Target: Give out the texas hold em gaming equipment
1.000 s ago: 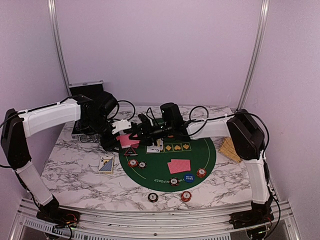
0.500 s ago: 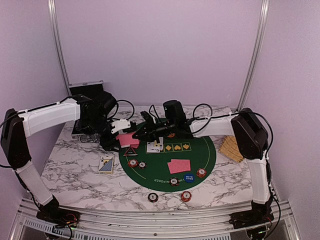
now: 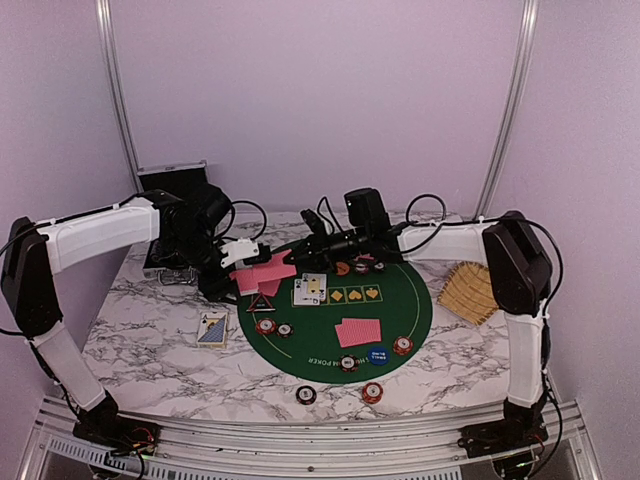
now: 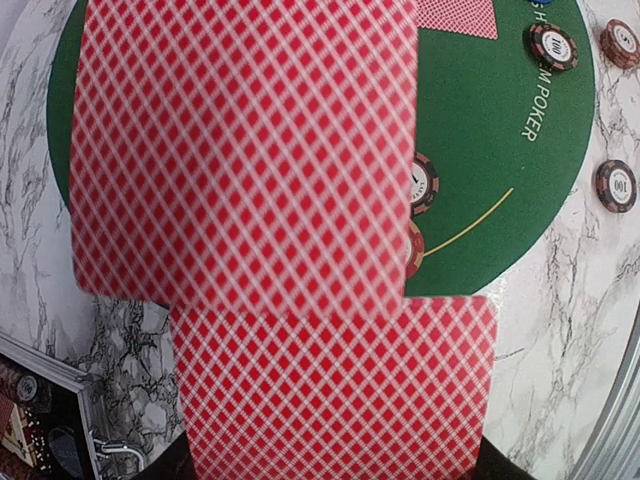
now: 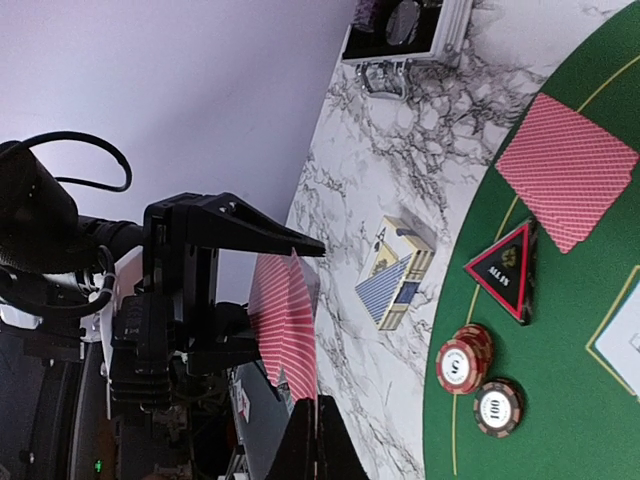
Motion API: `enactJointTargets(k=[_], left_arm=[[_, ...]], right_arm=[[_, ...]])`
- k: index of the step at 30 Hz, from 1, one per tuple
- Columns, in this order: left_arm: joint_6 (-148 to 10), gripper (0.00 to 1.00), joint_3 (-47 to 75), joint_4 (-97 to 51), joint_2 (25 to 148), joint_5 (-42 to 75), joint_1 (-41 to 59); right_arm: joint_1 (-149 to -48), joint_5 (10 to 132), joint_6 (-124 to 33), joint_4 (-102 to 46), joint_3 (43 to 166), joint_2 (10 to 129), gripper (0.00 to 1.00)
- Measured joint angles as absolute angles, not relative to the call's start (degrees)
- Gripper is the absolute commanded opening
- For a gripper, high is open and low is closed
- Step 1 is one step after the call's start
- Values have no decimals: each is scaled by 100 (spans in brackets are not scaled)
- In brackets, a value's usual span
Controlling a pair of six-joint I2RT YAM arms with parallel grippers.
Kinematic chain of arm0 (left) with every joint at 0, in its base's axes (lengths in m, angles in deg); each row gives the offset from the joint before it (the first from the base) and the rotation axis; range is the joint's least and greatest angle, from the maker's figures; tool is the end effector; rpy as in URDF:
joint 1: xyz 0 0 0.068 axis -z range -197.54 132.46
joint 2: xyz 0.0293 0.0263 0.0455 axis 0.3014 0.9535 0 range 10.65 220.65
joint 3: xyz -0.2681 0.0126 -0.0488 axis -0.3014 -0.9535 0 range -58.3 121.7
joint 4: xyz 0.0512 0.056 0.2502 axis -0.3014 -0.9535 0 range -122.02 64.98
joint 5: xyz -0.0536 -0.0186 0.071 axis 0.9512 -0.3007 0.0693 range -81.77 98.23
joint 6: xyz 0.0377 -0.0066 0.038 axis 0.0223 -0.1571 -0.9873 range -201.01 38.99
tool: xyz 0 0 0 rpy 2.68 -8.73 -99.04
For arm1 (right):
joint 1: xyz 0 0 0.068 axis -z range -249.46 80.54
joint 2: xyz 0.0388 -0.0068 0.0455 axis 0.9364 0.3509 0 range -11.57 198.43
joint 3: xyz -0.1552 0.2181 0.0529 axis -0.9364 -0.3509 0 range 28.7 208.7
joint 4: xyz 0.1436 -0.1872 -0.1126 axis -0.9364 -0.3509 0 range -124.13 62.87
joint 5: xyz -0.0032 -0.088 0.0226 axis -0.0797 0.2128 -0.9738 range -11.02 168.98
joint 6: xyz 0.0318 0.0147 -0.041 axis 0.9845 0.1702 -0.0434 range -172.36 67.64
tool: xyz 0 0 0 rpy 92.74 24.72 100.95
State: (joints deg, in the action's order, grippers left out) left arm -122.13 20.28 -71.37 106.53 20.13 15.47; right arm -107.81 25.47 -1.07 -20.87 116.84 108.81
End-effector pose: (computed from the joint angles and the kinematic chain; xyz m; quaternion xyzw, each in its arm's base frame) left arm 0.2871 -0.1953 0.2630 0.6026 0.7585 -0.0847 0.2333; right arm 0.3572 0.3192 0.2196 -0.1518 0.7792 0.6044 0.0667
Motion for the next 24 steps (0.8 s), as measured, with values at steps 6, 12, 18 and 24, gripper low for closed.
enactJointTargets(k=[6,12,18,24], left_arm=[[-12213,0,1937,-7132,10651,2011,1508],[-12216,0,1862,-7134,10642,2013,1490],[-12216,0,1860,-7132,10640,2013,1471],[-12213,0,1849,-7132,10629,2013,1469]], right_arm=[[-10427,3111,-1248,-3569,11983,10619,0],[-10359,4741,-2929,-5300,12956,10614,0],[-10792,7187,-4463,-6091,13271,10616,0],[-11631,9368,-5869,-5868,12967,10629,0]])
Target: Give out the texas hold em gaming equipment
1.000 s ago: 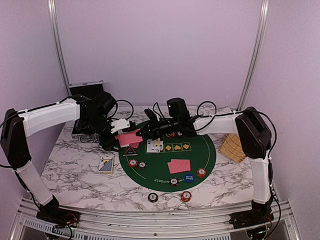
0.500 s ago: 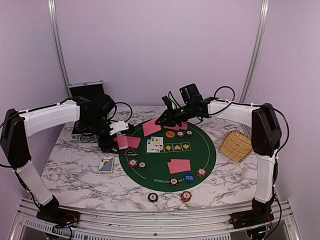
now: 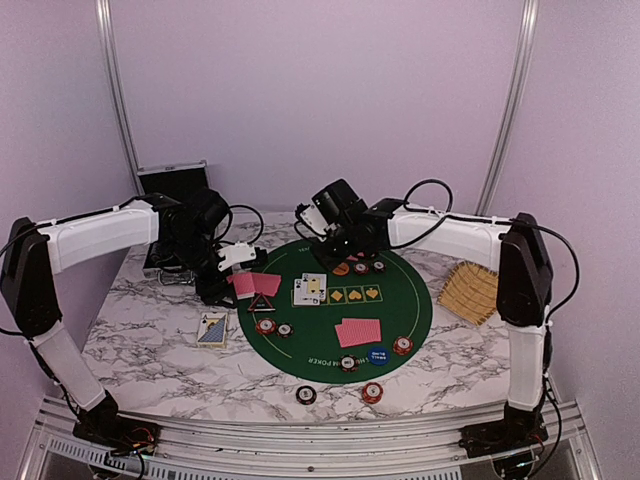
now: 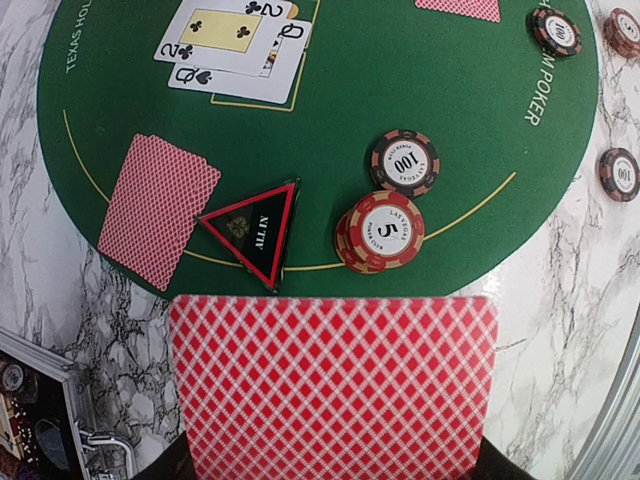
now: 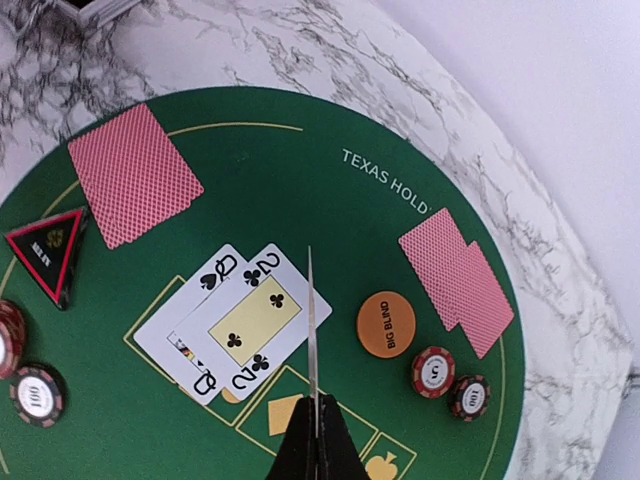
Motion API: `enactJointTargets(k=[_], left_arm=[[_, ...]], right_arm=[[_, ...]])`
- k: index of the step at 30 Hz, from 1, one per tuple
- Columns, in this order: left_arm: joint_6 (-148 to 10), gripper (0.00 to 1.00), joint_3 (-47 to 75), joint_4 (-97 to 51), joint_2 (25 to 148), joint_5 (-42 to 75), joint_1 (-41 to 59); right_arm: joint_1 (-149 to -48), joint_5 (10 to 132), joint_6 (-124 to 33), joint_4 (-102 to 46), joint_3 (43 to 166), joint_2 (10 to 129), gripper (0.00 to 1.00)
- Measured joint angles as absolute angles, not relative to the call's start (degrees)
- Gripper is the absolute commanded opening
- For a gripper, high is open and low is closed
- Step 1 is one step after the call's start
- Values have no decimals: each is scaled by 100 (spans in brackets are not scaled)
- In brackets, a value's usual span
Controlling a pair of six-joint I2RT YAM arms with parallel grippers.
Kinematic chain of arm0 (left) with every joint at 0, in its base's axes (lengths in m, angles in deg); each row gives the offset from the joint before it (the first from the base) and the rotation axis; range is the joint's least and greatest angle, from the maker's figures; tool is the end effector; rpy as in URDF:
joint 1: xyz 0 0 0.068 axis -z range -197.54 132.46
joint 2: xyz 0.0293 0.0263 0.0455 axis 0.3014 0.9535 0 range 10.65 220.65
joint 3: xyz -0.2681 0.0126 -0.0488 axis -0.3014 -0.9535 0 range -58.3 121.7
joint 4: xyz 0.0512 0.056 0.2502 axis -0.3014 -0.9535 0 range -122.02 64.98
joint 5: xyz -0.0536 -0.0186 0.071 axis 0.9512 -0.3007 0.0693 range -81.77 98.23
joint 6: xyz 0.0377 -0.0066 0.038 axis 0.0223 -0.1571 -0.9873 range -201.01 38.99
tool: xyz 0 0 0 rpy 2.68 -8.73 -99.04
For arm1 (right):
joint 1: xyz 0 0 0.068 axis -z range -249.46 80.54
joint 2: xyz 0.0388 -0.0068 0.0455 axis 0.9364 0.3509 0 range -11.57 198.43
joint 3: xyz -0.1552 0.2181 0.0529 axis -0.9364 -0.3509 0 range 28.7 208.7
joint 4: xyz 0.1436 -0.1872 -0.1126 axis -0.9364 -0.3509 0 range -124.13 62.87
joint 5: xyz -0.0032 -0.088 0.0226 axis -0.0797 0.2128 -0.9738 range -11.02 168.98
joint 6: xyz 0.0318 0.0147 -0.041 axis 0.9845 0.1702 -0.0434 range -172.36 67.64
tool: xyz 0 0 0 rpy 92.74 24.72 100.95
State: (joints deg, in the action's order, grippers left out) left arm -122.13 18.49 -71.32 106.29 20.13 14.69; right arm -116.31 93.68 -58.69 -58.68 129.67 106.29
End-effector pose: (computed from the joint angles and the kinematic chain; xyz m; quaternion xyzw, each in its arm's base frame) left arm 0.2862 -0.1891 0.2551 0.5981 0.7657 -0.0844 0.2212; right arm 0.3260 0.3347 0.2520 -0.3745 0.8495 0.0097 0.3716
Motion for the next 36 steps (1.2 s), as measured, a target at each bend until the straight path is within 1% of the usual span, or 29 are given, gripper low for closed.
enactJointTargets(k=[3,7,12,16,24,28,30,33,35,36], left_arm=[[-12213,0,1845,-7132,10614,2013,1469],[-12213,0,1845,-7132,10614,2013,1469],[-12216,0,1840,-7132,10609,2015,1469],[-12216,0,1784,-7123,10596,2013,1469],[-12216,0,1762,-7123,10555,2015,1447],[-12216,0,1762,-7123,10552,2015,1438],[-12216,0,1762,-7123,10552,2015,1438],[-12216,0,1762,-7123,10552,2015,1438],[-12216,0,1762,-7123,10552,2015,1438],[-12216,0,1762,-7123,10552,2015,1438]], right_arm=[[-11924,10107,-6424,-5562,12667,10658,0],[-12044,10896,-7038,-5108,12311,10774,0],[-12075,11528,-7567,-4660,12097,11056,0],[-12075,11666,-7801,-4446,11918,11128,0],[-12136,11543,-7847,-4293,11916,11204,0],[-12173,11423,-7812,-4299,11916,11353,2],[-12193,11373,-7790,-4301,11896,11416,5],[-12208,11290,-7757,-4330,11837,11436,12],[-12210,11237,-7720,-4356,11832,11436,20],[-12210,11198,-7696,-4365,11832,11436,26]])
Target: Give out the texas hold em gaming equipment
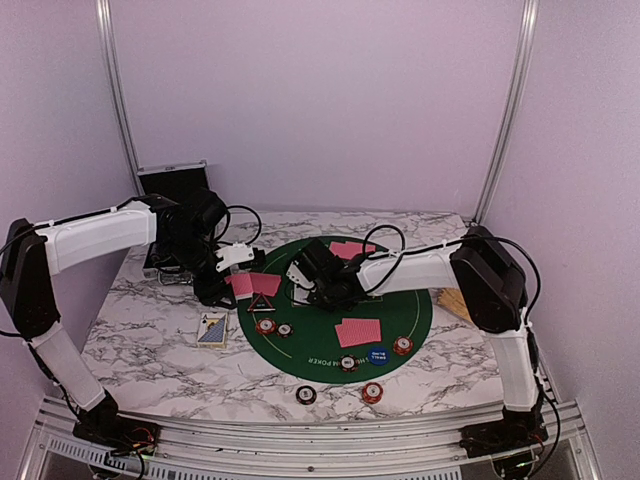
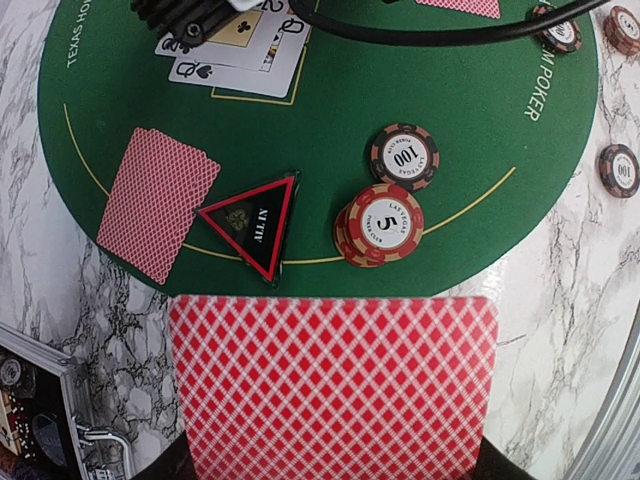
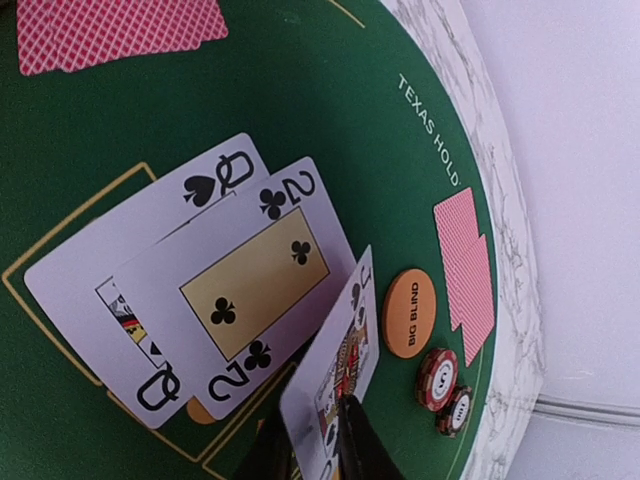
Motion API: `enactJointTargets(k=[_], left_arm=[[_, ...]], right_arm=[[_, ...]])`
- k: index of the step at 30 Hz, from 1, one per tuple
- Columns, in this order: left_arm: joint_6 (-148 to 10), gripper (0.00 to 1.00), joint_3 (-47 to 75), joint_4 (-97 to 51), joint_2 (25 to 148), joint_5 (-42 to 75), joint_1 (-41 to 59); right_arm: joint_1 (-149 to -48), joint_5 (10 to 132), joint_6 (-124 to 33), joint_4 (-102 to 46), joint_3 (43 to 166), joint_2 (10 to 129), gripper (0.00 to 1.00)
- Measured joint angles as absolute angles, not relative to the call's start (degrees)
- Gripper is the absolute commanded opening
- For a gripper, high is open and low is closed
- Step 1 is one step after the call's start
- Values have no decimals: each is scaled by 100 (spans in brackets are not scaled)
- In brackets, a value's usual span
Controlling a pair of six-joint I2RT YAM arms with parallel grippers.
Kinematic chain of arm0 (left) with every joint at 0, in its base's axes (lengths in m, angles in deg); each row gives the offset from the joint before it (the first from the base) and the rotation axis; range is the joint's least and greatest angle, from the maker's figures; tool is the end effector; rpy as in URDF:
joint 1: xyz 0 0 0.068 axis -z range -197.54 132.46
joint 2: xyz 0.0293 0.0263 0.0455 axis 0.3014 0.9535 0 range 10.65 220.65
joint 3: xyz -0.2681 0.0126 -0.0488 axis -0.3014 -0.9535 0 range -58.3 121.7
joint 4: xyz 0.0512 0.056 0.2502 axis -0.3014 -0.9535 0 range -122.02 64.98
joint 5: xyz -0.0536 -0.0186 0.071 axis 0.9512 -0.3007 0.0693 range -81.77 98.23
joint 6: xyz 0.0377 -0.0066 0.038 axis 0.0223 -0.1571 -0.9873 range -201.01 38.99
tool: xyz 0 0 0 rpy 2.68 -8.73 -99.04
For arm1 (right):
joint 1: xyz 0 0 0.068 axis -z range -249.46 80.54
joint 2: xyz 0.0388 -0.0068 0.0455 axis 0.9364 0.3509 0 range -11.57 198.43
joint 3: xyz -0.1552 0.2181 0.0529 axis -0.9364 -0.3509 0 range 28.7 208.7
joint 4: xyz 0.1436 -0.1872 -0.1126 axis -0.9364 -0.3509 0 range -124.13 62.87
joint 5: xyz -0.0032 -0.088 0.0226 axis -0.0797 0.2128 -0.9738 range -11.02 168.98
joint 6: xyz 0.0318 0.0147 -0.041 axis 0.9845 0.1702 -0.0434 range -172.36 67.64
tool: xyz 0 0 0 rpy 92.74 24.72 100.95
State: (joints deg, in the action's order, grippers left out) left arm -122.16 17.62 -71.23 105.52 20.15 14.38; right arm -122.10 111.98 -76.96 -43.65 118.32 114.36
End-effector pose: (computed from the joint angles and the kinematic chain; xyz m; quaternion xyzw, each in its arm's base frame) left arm 0.2841 -0.1857 0.2550 0.5962 0.7671 -0.0839 0.2214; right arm 0.3009 0.3623 0.1478 -0.4966 0.7665 -0.1871 0.3618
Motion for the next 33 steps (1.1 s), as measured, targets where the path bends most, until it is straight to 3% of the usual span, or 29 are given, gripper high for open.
enactJointTargets(k=[5,14,17,18,26,33], left_arm=[[-12216,0,1762,-7123,10552,2015,1438],[-12216,0,1762,-7123,10552,2015,1438],[-12216,0,1762,-7123,10552,2015,1438],[-12216,0,1762,-7123,10552,2015,1438],[-12213,0,1764,-7123,10548,2017,1438],[-12213,0,1764,-7123,10530,2022,1438]], right_arm=[[-12212,10975,-7523,-4437,11815,11436,52],[-12210,10590,-7221,-4524,11642,11226,72],[-12169,10466,-7025,-4585,11642,11014,95],[-12153,10409,-6931,-4607,11642,10911,98],[-11496,9583,-5886,-4594,11708,9919,99],[-10282,7399,-4736,-4585,11975,9677,99]])
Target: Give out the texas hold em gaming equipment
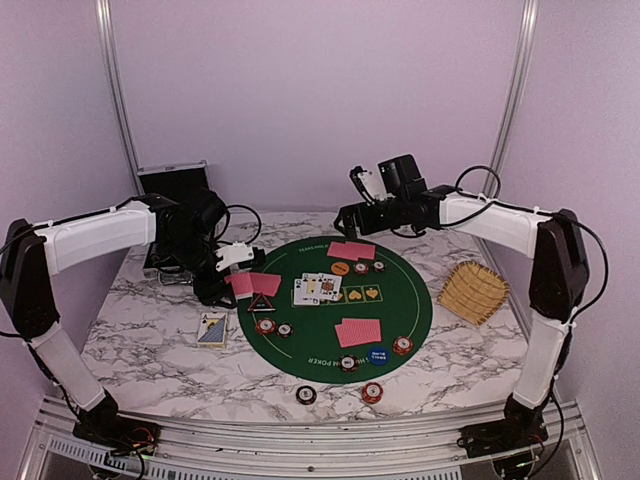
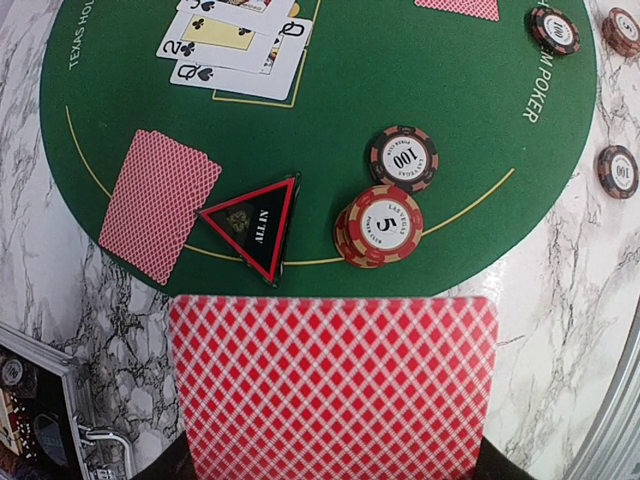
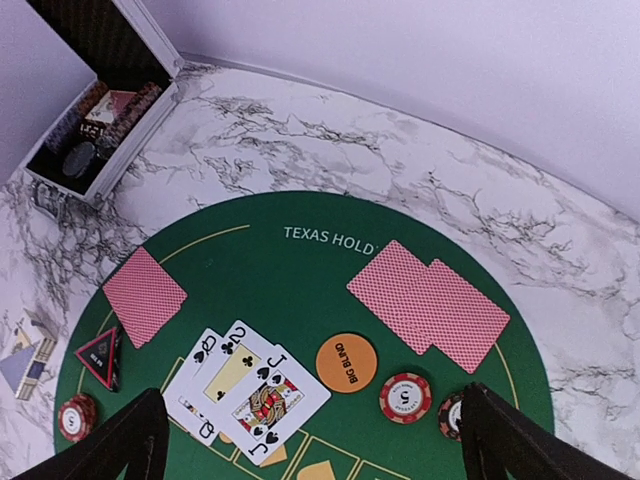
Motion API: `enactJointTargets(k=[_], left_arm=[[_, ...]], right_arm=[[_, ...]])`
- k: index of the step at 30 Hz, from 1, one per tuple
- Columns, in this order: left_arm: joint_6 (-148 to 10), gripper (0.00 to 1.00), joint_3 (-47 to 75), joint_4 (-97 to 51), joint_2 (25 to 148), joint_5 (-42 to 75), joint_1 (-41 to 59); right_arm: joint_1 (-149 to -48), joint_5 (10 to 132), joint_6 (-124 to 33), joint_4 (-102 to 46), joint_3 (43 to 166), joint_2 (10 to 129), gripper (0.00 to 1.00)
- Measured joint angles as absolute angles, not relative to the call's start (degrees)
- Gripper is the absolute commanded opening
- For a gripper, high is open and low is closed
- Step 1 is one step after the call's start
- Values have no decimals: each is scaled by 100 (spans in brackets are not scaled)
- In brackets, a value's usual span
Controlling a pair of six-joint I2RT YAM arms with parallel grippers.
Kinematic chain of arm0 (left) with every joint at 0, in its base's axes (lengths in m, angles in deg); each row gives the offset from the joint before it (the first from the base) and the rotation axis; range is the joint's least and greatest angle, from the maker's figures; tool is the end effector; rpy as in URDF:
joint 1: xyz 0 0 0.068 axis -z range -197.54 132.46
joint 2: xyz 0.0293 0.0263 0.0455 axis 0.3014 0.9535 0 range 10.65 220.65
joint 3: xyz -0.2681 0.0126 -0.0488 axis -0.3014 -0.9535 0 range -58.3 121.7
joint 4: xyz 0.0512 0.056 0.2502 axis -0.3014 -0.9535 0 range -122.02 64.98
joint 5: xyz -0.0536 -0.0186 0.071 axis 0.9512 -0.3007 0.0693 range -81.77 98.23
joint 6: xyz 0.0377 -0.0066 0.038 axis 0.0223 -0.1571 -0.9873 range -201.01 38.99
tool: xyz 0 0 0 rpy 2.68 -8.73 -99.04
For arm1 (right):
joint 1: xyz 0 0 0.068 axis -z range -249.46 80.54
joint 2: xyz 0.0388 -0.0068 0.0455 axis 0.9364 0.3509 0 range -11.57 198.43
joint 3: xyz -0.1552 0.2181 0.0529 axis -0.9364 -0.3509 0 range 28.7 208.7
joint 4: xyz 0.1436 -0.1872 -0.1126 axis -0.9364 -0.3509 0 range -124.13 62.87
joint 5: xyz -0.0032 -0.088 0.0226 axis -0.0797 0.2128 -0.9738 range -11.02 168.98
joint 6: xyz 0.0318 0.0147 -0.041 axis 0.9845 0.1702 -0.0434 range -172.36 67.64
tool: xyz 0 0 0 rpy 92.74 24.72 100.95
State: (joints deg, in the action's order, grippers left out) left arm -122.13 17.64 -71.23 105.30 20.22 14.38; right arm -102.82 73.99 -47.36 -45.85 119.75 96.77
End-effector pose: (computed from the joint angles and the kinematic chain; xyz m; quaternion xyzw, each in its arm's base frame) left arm 0.2837 -0.1854 0.2563 0.5960 0.7667 -0.0843 0.2234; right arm 0.3685 0.2464 0.2842 -0.2373 0.8582 0.1856 0.4156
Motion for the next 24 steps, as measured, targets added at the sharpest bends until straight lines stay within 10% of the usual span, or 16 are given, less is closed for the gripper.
enactJointTargets(k=[24], left_arm=[[-12211,0,1878,-7115,10522,2126,1445]], right_arm=[[-11192,3664,-979,-2616,11470,10990,94]])
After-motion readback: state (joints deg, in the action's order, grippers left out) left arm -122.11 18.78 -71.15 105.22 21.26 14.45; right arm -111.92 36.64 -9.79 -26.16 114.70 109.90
